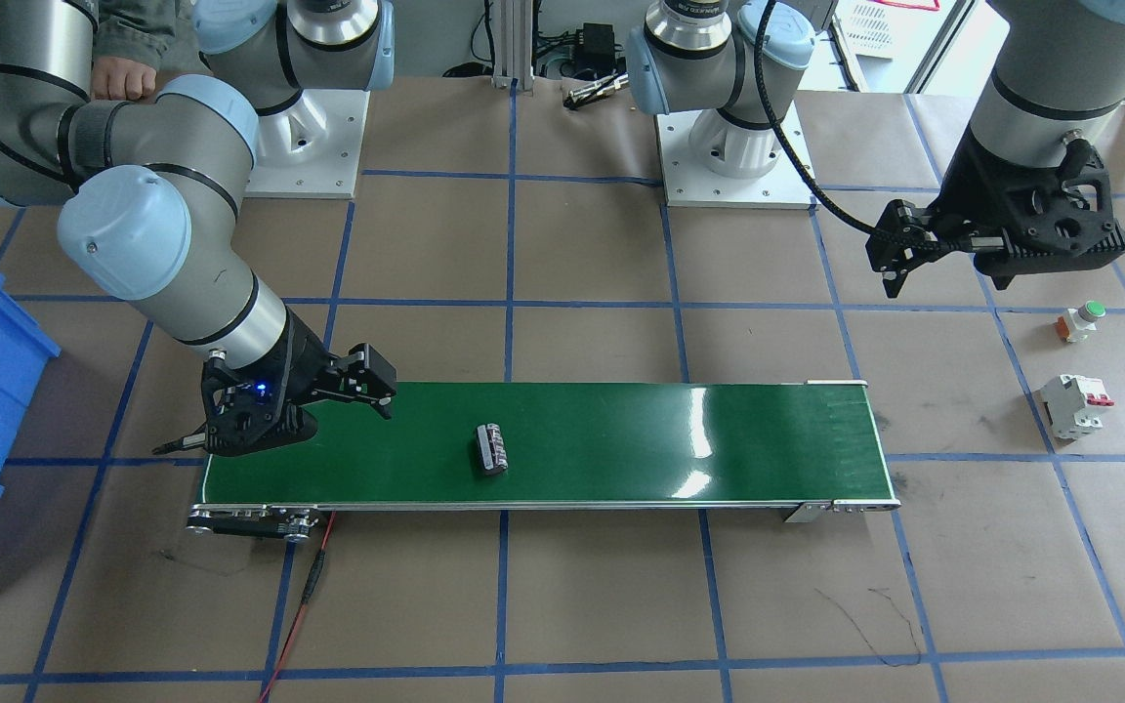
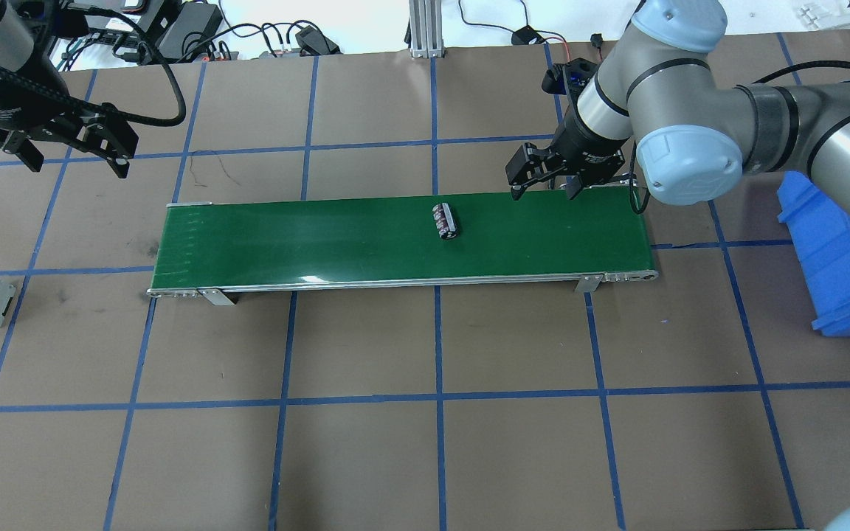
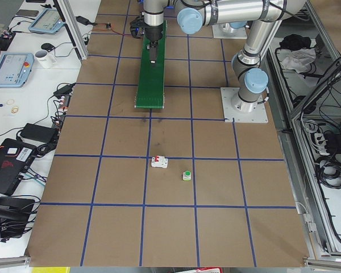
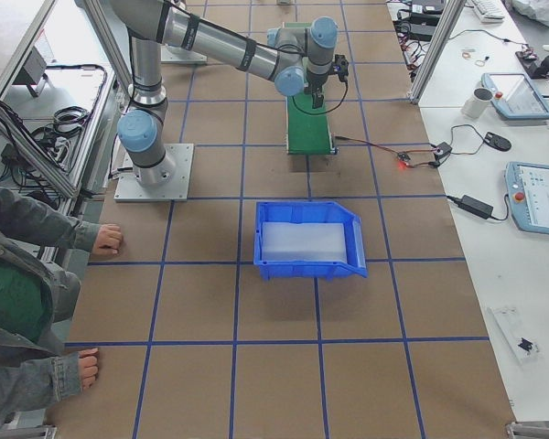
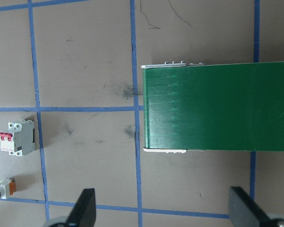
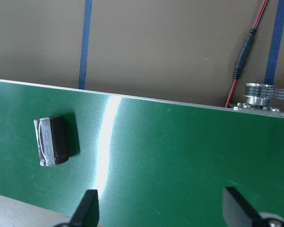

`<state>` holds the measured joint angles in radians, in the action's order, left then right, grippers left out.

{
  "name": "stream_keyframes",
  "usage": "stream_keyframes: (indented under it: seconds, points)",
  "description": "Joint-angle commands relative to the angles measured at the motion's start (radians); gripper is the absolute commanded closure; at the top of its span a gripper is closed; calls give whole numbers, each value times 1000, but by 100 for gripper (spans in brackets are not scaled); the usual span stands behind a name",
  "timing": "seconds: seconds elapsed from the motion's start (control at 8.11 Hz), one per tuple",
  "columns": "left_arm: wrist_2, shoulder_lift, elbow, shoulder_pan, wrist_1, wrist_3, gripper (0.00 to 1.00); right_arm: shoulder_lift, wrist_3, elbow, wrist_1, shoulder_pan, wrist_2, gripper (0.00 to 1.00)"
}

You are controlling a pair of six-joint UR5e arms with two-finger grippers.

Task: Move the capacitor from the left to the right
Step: 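Grasp the capacitor on the belt with the right gripper and lift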

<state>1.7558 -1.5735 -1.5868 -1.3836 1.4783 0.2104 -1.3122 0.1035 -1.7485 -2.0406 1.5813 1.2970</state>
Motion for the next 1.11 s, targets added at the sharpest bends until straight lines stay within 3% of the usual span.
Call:
stream_keyframes:
  seconds: [0.0,0.37,0.99]
  points:
    - [-68,-2,-2,0,-4,-13,0,8,19,-5,-9,0,-1,8]
    - [-129,-10,-4,0,-4,-13,0,18,21,-42,-48,0,1,9]
    - [-153,-7,-7,0,-3,-13,0,67,19,-45,-95,0,4,9]
